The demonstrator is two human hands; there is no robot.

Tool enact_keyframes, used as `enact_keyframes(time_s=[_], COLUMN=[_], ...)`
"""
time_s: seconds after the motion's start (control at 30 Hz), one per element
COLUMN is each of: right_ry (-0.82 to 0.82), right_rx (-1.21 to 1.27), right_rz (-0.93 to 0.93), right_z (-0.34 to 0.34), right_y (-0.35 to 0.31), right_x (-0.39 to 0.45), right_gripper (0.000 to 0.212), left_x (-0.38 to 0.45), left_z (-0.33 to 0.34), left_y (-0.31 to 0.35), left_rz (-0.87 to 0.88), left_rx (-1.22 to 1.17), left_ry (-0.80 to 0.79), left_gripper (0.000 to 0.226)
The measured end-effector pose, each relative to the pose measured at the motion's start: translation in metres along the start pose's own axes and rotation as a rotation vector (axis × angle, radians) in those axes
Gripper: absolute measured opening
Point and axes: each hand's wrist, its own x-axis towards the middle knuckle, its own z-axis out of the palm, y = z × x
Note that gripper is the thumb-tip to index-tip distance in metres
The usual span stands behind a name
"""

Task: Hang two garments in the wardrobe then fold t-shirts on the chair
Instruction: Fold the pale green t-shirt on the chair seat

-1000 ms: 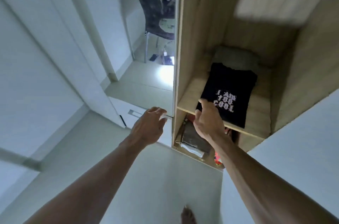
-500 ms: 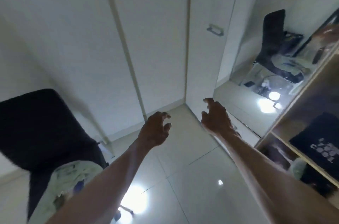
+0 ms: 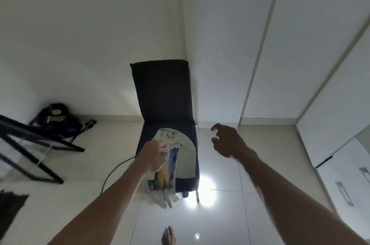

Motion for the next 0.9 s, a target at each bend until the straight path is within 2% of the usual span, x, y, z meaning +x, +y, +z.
enact_keyframes(time_s=[0.27,0.53,0.7,0.83,0.9], right_ry=[-0.115,-0.198,-0.217,-0.206,-0.207], right_rx=[-0.009,0.044,-0.002,-0.104,-0.118], right_rz=[-0.030,0.221,0.330,0.352,0.374], right_z=[0.086,0.209,0.292,0.345,0.362], right_y=[-0.057,-0.041,-0.007,0.024,0.035], right_x=[0.097,0.248,0.330,0.368,0.377], right_gripper=[0.035,0.035,0.044,0.062,0.070], left_x=[0.074,0.261,0.361,0.400,0.405], left_z=[-0.015,0.052,0.122,0.174,0.193], left_y=[-0.115,-0.209,-0.253,-0.273,-0.282], left_rz=[-0.128,-0.121,-0.191,-0.308,-0.362], left_rx=[-0.008,-0.016,0.105,0.205,0.219], left_ry=[-0.077,-0.297,-0.290,-0.235,-0.215], left_gripper=[0.021,0.019,0.036,0.060,0.059])
